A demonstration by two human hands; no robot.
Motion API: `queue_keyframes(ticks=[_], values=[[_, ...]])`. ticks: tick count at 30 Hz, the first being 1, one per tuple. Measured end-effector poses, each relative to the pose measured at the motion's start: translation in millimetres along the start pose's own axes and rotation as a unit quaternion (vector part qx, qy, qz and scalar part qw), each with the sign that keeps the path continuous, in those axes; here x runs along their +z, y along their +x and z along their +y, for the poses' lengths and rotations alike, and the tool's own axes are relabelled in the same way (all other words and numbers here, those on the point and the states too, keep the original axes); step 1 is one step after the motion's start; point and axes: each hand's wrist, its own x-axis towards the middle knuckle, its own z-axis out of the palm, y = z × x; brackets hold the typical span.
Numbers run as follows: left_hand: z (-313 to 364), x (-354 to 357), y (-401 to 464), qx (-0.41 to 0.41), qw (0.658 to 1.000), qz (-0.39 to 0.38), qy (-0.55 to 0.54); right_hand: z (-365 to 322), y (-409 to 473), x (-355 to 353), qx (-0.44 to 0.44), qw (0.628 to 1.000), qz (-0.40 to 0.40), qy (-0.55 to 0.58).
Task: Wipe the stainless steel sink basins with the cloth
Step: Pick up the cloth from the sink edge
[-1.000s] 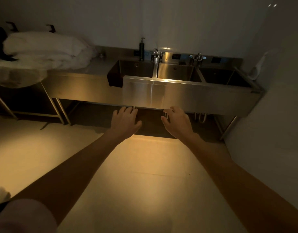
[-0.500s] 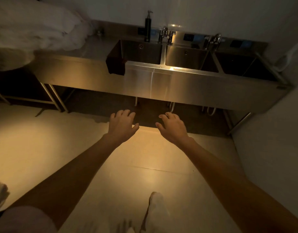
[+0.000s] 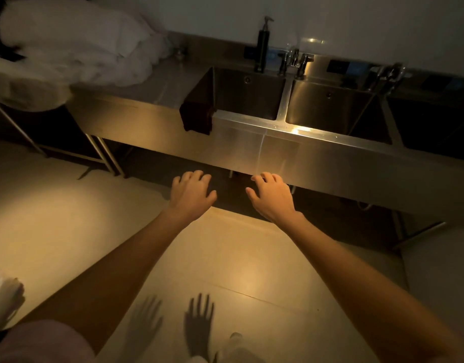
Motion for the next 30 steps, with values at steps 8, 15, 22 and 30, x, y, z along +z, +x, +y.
queue_keyframes(ticks=[8,15,22,30], values=[[-26.5,15.5,54.9,-0.032,0.999,-0.021,-0.004,-8.4,70.5,21.6,-0.022,0.999,-0.042,0.003],[-76.1,28.5,112.2,-0.034,0.999,-0.040,-0.004,-30.0,132.7,47.0,0.003,0.996,-0.087,0.009],[-146.2,-0.9,194.2,-0.012,1.000,-0.007,0.013,-72.2,224.8,56.1,0.014,0.998,-0.056,0.016],[-204.2,-4.2,265.1,0.016,1.000,0.004,0.009,-118.2,301.7,71.7,0.029,0.998,-0.048,0.016]])
